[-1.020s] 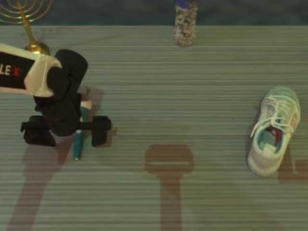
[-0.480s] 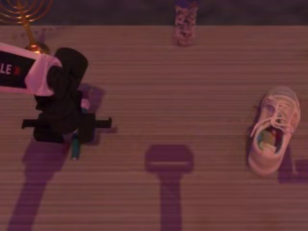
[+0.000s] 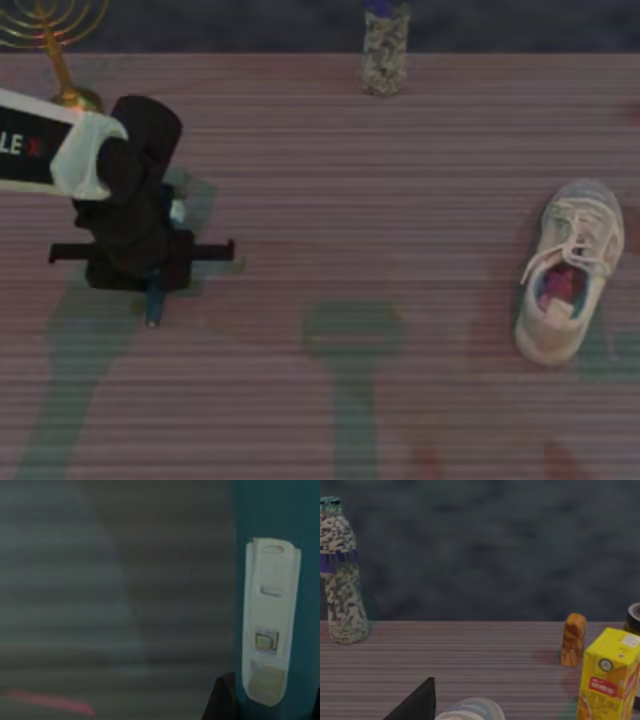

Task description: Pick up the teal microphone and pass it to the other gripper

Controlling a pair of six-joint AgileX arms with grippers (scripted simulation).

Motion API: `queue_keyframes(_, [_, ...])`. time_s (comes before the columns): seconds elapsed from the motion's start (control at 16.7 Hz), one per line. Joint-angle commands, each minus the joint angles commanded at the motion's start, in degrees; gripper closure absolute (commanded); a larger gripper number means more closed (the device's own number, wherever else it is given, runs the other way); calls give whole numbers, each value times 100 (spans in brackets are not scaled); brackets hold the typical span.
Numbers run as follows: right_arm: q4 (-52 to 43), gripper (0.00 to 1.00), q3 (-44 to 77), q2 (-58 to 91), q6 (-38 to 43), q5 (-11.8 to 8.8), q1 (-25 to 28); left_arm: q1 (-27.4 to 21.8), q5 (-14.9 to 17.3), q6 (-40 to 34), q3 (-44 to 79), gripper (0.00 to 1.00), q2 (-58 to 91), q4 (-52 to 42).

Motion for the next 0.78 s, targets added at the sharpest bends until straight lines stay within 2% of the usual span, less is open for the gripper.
queue_keyframes(0.12, [0,0,0,0,0,0,0,6,201,92,-83,100,-90,412])
queue_keyframes(0.3, [0,0,0,0,0,0,0,39,675,287,-326,100,-263,1482])
queue_keyframes(0.78, [0,0,0,0,0,0,0,204,2365,965,-1600,100,-1083,5893])
